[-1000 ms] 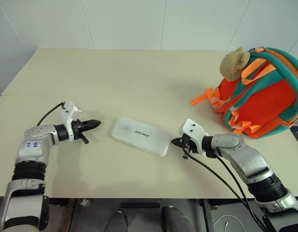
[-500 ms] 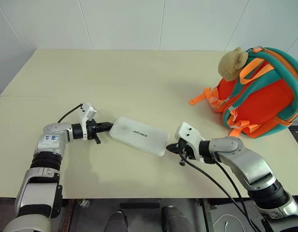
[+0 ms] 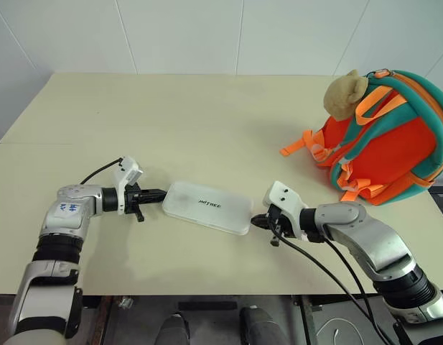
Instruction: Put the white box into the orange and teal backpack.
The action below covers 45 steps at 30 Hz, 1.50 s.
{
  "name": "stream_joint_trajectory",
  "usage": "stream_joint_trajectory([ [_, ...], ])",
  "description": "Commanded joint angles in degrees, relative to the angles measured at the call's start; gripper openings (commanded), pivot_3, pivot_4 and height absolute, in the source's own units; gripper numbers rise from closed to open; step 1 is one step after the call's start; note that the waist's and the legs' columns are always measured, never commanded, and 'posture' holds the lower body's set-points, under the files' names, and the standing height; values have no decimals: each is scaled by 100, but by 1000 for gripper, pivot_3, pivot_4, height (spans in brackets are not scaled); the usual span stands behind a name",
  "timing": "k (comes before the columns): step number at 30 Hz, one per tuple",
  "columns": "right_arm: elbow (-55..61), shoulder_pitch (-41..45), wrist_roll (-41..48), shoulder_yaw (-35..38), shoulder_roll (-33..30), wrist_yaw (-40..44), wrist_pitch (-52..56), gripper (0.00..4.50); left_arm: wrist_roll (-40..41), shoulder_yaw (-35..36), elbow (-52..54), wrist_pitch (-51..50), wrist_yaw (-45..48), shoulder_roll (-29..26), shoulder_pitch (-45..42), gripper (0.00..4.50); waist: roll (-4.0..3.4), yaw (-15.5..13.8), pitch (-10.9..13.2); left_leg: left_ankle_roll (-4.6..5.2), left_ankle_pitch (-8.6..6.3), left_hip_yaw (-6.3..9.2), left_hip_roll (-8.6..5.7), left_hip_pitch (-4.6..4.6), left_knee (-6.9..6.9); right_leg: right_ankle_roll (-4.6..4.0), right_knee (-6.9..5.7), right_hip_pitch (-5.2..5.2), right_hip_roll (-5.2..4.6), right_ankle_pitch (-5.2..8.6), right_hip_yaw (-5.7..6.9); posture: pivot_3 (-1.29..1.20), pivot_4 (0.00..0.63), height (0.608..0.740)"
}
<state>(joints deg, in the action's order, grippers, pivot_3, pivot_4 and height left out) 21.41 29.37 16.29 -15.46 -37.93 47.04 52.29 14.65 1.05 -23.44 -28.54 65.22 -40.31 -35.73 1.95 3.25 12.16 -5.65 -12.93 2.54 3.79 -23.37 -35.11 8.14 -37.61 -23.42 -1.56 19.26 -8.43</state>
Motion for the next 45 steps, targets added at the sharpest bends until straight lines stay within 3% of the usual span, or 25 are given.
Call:
stream_joint_trajectory([
  [1, 89, 262, 71, -24, 54, 213, -376, 0, 279, -213, 932, -441, 382, -114, 286, 29, 0, 0, 0, 0, 0, 0, 0, 1, -1, 0, 0, 1, 0, 0, -1, 0, 150, 740],
  [13, 67, 349, 175, -106, -335, 1072, -429, 0, 682, -59, 2676, -1808, 309, -623, 1011, 29, 1, 0, 1, 2, -2, -1, 0, -1, 2, -1, 9, 0, 0, 1, -3, 0, 150, 740],
  [30, 146, -98, -174, -134, -838, 1307, -697, 0, 895, 172, 3129, -2369, 72, -957, 1393, 29, 2, 1, 1, 3, -4, -1, 0, -1, 2, -1, 14, 0, 0, 1, -3, 0, 150, 740],
  [40, -211, -150, -475, -10, -1230, 1277, -1156, 0, 995, 844, 3056, -1676, -259, -1027, 1622, 29, 2, 1, 1, 3, -4, -1, 0, -1, 2, -1, 16, 0, 0, 1, -4, 0, 150, 740],
  [42, -372, -113, -566, 33, -1318, 1267, -1308, 0, 1238, 1097, 2915, -2043, -405, -945, 1513, 29, 3, 0, 2, 3, -4, -1, 0, -1, 2, -1, 16, 1, 0, 1, -4, 0, 150, 740],
  [43, -458, -79, -606, 53, -1351, 1259, -1346, 167, 1306, 1186, 2866, -2178, -513, -922, 1467, 9, 2, 1, 2, 3, -4, -2, 0, -1, 1, -1, 16, 1, 0, 1, -5, 0, 150, 740],
  [45, -599, -14, -659, 81, -1409, 1290, -1431, 586, 1308, 1233, 2882, -2302, -671, -997, 1469, 400, 2, 3, 2, 4, -4, -2, 0, -1, 0, -1, 16, 1, 0, 1, -4, 0, 150, 740],
])
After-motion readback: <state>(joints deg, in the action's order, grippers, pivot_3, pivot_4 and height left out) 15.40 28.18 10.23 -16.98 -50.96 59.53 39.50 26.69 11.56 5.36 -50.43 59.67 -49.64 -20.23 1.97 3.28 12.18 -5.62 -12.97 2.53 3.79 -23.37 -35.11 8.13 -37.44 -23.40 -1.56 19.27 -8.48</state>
